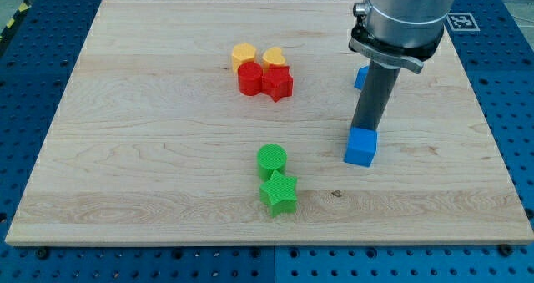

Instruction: Drag the blue cube right to the green star

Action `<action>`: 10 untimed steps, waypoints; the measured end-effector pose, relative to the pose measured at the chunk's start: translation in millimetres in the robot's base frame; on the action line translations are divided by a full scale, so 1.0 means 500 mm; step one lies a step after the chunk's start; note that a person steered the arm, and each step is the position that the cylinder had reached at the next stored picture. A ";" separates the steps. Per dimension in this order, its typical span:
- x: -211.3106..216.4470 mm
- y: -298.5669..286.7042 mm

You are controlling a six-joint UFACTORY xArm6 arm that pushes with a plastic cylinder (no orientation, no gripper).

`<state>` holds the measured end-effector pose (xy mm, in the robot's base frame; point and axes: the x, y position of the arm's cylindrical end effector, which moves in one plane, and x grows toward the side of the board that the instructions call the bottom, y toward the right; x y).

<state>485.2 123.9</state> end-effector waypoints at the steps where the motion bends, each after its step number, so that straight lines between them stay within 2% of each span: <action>1: 0.015 0.000; 4: 0.092 0.000; 5: 0.097 0.054; 7: 0.154 0.036; 8: 0.153 0.035; 9: 0.074 0.021; 10: 0.101 0.018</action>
<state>535.6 132.9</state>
